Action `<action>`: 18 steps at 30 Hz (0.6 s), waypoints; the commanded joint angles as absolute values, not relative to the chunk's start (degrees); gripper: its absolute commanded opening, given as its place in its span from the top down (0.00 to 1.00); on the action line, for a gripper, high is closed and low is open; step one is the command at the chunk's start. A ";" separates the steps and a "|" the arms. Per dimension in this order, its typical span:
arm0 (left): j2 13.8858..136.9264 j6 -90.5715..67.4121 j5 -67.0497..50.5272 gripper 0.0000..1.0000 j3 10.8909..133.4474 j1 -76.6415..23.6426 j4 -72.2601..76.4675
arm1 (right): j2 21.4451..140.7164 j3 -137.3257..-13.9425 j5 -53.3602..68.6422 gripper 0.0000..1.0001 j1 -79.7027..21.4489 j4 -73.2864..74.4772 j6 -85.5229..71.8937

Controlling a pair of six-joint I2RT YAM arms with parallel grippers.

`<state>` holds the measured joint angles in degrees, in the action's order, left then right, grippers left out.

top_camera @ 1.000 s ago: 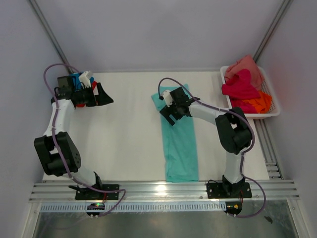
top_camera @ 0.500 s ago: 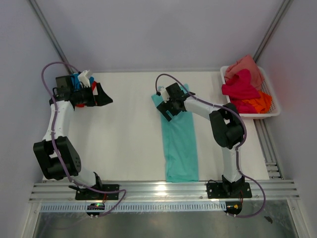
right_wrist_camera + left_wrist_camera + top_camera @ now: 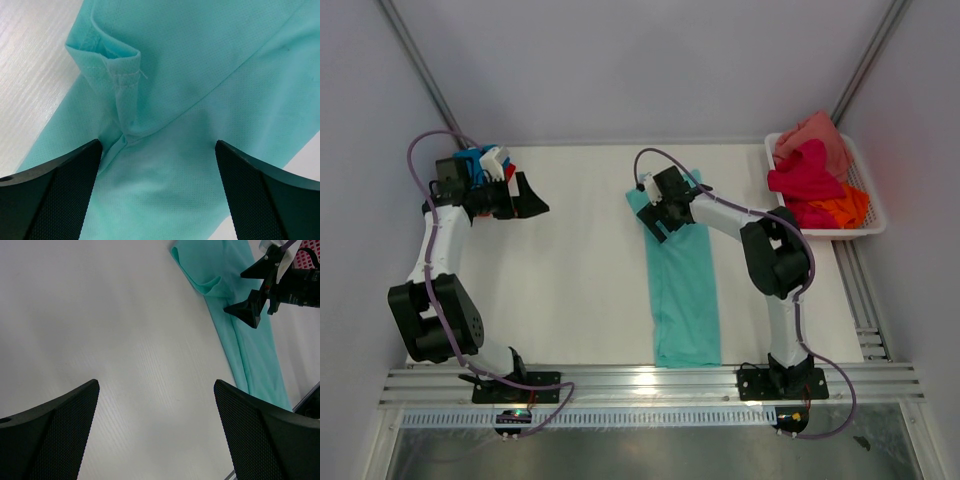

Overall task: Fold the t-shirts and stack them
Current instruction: Fold the tshirt

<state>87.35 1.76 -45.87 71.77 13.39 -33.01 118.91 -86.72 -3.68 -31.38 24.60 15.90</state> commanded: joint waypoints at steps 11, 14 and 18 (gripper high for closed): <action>86.75 2.64 -46.93 0.01 71.37 13.54 -31.64 | 120.85 -95.27 -0.88 0.57 -32.08 27.95 15.91; 86.92 2.99 -46.85 0.01 71.37 13.54 -31.73 | 121.29 -95.89 -0.88 0.61 -32.34 28.65 16.35; 87.10 2.99 -46.93 0.01 71.54 13.54 -31.82 | 122.08 -96.85 1.84 0.61 -32.52 29.53 16.52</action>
